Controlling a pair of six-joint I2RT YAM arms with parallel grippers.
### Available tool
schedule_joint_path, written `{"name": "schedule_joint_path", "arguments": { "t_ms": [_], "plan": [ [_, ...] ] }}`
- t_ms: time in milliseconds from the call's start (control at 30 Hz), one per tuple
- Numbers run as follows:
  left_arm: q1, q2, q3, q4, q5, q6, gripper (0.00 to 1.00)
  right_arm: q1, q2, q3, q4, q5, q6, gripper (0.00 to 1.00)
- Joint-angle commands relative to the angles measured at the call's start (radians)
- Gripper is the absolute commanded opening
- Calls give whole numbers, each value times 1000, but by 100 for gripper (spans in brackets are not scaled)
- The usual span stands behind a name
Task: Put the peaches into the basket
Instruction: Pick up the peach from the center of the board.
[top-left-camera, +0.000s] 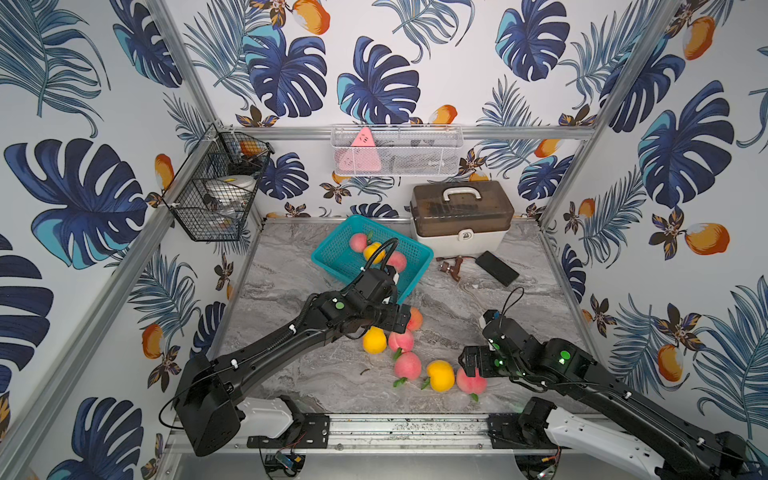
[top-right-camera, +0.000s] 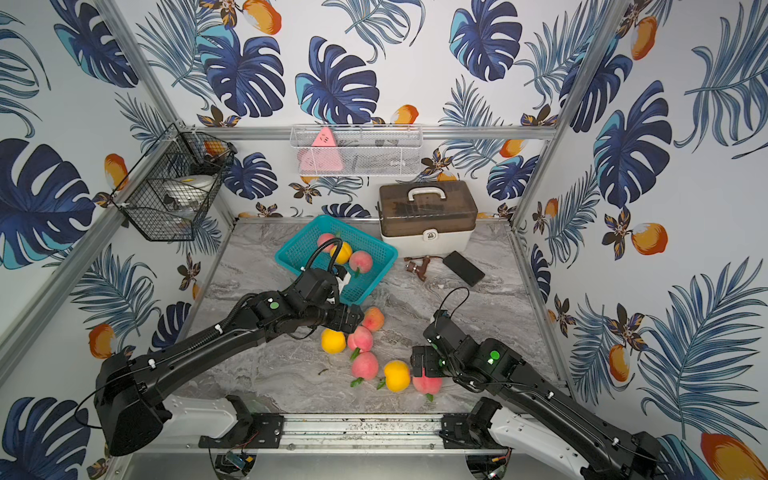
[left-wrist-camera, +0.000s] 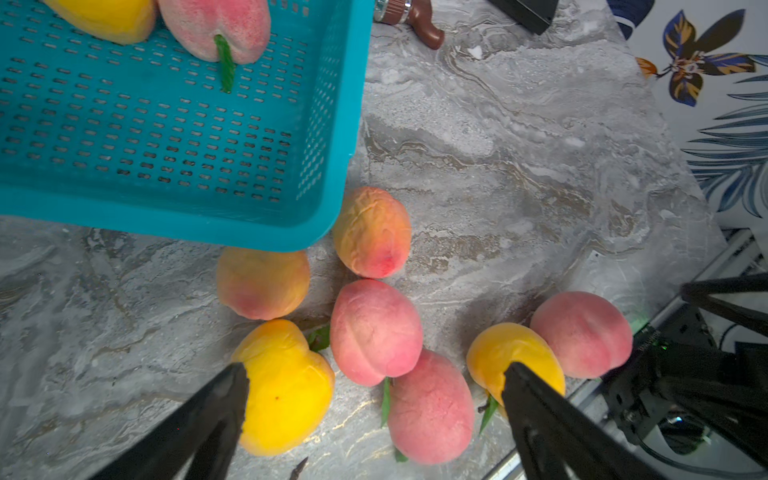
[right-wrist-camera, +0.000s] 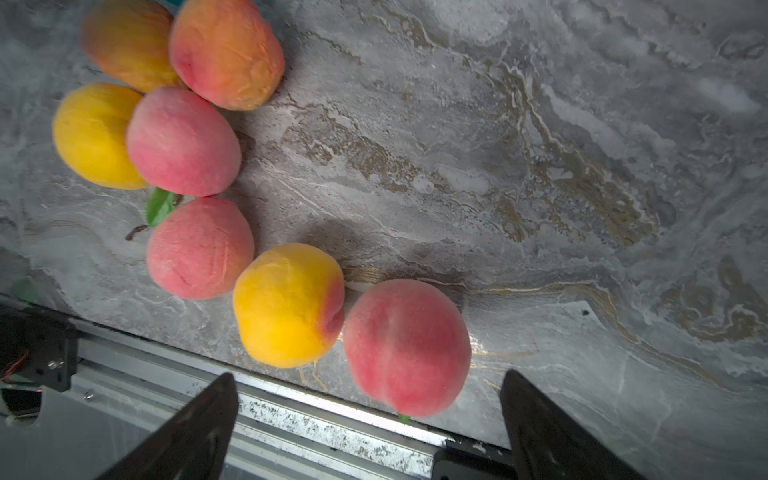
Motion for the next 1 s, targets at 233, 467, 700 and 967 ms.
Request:
{"name": "schedule_joint_path", "arguments": {
  "t_ms": [233, 467, 700, 967],
  "plan": [
    [-14, -116, -40, 9, 151, 0, 99, 2, 87, -86, 102, -4, 70, 100],
    [-13, -129, -57, 5, 167, 15, 99, 2, 111, -113, 130, -14, 91, 100],
    [-14, -114, -55, 32, 222, 12, 99, 3, 107, -156, 153, -31, 110, 100],
    [-15, -145, -89, 80, 453, -5, 99, 3, 75, -187, 141, -30, 119, 99]
  ]
}}
